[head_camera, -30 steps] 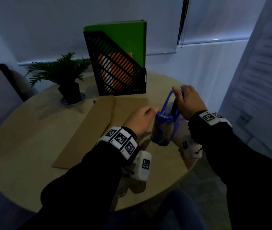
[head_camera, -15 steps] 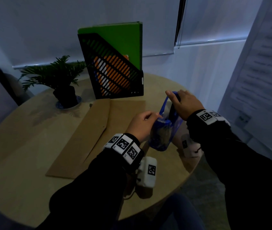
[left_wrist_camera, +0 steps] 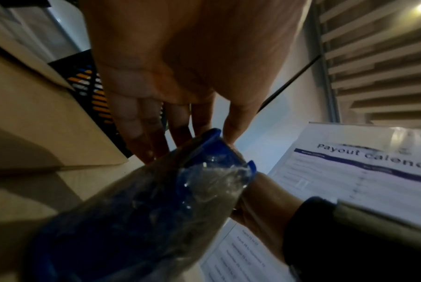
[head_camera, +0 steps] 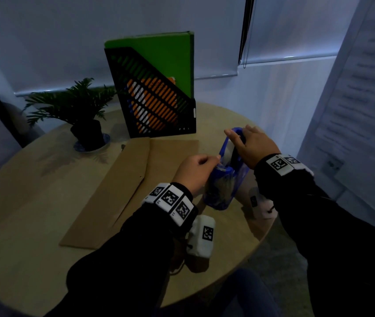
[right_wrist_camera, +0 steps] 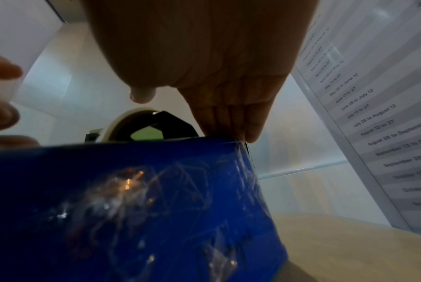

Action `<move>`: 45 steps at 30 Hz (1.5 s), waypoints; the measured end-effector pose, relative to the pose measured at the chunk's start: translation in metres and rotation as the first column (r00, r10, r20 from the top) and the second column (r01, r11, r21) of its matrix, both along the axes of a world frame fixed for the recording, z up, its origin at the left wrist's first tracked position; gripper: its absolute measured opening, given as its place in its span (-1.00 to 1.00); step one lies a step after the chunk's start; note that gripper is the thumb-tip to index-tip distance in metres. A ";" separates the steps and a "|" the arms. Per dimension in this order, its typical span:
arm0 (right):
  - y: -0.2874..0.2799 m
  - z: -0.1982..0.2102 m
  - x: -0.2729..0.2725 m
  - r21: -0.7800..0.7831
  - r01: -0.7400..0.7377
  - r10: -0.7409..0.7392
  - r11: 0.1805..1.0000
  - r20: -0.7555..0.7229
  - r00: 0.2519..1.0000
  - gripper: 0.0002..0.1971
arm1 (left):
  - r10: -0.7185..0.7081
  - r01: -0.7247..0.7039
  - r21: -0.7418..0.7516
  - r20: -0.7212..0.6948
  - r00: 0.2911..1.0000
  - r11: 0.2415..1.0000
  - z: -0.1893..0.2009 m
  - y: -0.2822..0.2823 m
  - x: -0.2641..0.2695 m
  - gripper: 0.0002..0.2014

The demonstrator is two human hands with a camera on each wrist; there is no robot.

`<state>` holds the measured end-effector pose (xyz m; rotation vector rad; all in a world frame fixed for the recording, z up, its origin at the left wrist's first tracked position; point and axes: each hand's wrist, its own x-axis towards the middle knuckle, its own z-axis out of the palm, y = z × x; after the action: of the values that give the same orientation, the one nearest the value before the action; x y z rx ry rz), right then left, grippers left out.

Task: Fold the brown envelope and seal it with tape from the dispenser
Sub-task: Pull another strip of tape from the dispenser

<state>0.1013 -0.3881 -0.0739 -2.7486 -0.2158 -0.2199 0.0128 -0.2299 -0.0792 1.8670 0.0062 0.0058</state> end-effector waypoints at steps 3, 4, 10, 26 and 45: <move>0.000 0.000 0.000 -0.004 -0.001 0.001 1.000 0.002 1.000 -0.16 | -0.020 0.014 -0.093 -0.070 0.997 0.996 0.004 -0.001 0.004 -0.79; 0.000 0.000 -0.001 -0.005 0.001 -0.001 1.000 0.010 1.000 -0.16 | -0.033 0.023 -0.113 -0.089 0.995 0.993 0.004 -0.001 0.006 -0.81; 0.001 0.000 -0.002 -0.008 0.013 -0.013 1.000 -0.002 1.000 -0.12 | -0.060 0.010 -0.256 -0.190 0.980 0.967 0.008 -0.001 0.008 -0.87; 0.002 0.009 -0.008 -0.017 0.011 -0.012 1.000 -0.025 1.000 -0.25 | -0.063 -0.017 -0.365 -0.207 0.976 0.931 0.015 0.000 0.003 -0.91; 0.004 0.008 -0.006 -0.037 0.015 -0.015 0.999 -0.007 1.000 -0.25 | -0.047 -0.021 -0.372 -0.172 0.984 0.928 -0.004 0.005 -0.012 -0.91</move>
<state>0.0957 -0.3840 -0.0656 -2.7881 -0.1994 -0.2125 0.0010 -0.2248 -0.0835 1.4797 0.1116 -0.1615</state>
